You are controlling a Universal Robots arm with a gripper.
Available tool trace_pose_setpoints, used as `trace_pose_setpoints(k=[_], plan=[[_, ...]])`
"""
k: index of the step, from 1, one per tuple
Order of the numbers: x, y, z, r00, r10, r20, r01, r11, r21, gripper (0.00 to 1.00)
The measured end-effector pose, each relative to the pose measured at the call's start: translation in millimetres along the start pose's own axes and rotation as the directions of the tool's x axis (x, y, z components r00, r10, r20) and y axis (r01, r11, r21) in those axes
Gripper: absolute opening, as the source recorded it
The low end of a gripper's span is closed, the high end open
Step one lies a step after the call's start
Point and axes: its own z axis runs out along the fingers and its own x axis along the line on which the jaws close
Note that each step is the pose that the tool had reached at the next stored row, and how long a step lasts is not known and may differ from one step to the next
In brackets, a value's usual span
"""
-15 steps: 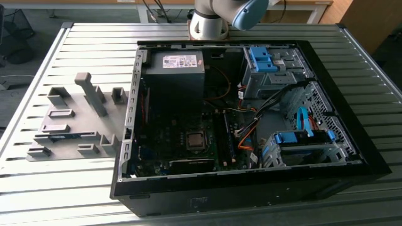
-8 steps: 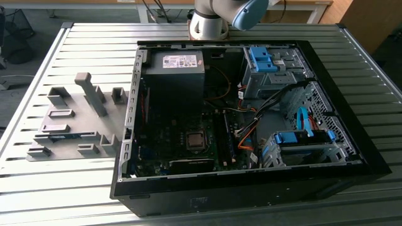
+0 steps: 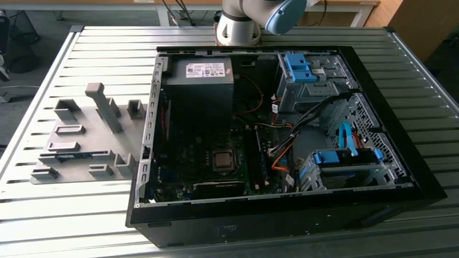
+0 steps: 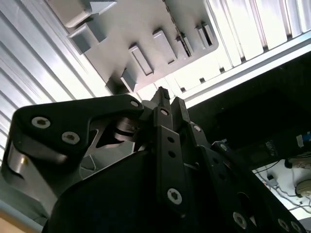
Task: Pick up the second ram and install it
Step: 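Pick up the second ram and move it above second insertion slot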
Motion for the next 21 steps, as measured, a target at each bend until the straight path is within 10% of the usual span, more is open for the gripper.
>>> trace_pose_setpoints(k=[13,21], plan=[[0.5,-0.9,5.7,0.9892,-0.147,-0.0028,0.147,0.9892,-0.0020,0.22],[0.6,-1.0,10.3,0.9607,-0.277,-0.0051,0.277,0.9607,-0.0041,0.22]])
